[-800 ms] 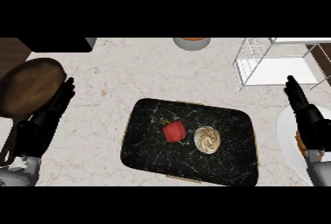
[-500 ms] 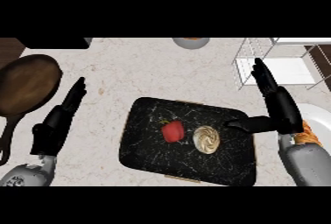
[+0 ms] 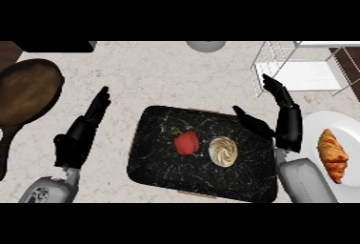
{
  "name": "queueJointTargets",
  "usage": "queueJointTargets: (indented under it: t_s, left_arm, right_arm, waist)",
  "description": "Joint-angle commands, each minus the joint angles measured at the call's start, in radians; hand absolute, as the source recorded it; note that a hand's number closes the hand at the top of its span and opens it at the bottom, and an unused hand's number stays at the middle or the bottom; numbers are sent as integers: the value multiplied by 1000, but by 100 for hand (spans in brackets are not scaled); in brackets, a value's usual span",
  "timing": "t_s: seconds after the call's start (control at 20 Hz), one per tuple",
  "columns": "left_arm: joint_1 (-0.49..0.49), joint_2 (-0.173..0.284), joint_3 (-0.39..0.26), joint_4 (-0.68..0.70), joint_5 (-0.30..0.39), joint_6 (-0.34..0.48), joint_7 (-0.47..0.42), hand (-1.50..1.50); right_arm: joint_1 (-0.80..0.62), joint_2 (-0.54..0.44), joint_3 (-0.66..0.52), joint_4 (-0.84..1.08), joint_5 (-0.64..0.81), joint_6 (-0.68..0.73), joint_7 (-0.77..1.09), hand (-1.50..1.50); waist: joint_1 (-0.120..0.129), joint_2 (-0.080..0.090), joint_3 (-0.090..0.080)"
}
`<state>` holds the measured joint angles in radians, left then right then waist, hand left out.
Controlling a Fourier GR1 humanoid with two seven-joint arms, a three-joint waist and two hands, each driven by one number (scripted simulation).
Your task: Pick the bell pepper from the tray and place it in the tiered shelf
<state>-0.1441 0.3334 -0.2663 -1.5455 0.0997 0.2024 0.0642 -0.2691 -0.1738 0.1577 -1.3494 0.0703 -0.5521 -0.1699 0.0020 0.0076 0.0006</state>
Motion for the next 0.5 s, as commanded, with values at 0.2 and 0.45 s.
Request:
queueJointTargets:
  t_s: [0.2,0.45]
  left_arm:
    - [-39,-62,18,99,-31,-11,-55,0]
    - [-58,-67,30,82,-12,-18,-17,0]
  right_arm:
    - [41,64,-23,-59,-121,128,-205,-150]
    - [56,-42,164,-94,67,184,-13,-150]
  waist:
    - [-6,-8,-1]
    - [-6,-10,-2]
